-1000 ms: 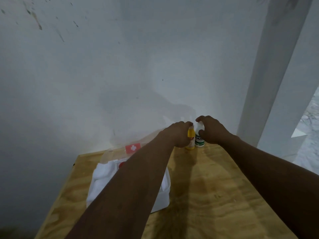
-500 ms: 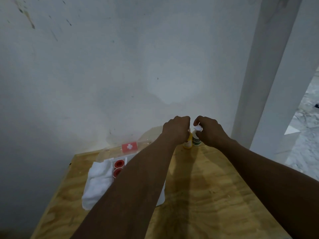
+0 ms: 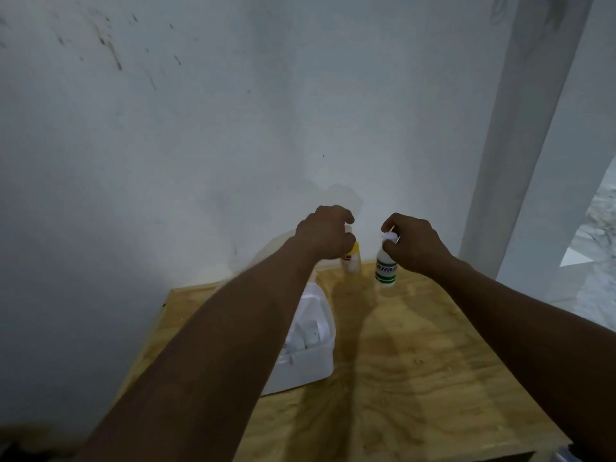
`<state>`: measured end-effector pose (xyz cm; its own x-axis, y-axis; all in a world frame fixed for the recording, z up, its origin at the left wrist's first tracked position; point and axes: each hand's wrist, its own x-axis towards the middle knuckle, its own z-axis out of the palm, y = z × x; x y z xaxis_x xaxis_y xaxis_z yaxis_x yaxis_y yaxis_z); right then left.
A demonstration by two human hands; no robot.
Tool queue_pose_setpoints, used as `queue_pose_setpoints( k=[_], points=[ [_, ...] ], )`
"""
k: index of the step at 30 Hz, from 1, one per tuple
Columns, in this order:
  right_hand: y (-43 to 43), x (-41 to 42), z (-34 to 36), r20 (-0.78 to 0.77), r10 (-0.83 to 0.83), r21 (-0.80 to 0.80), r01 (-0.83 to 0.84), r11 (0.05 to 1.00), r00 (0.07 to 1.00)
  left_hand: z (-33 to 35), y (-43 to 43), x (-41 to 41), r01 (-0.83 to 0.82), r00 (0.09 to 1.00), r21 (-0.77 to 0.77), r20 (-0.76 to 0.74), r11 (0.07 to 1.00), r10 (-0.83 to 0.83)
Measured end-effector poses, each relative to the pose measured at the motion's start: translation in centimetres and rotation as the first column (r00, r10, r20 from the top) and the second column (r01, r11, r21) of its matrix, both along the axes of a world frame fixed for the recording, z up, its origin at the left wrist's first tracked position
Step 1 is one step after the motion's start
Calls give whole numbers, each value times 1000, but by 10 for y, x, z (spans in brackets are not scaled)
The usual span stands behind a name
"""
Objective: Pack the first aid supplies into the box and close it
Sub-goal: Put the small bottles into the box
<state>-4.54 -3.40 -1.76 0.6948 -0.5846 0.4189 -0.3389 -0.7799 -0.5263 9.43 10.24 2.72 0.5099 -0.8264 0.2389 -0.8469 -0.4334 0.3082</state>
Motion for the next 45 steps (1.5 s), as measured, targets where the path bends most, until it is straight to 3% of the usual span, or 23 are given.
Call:
queue_pose_setpoints(
  k=[11,18,27,38,45],
  points=[
    [92,23,62,226,172,-81,-157,984,959,42,102,33,-90,996,-45,-9,995,89],
    [140,22,49,102,294,-93,-285,954,950,27,127,28,-68,997,-90,-54,994,63],
    [156,11,20,-116,320,-29,-325,945,940,27,132,17,-14,996,-113,-88,994,4],
    [157,0,7,-260,371,14,-381,925,891,-3,134,11,31,990,83,-139,996,-20],
    [153,-1,4,-268,385,56,-385,921,883,-20,128,7,29,979,153,-204,988,3]
  ],
)
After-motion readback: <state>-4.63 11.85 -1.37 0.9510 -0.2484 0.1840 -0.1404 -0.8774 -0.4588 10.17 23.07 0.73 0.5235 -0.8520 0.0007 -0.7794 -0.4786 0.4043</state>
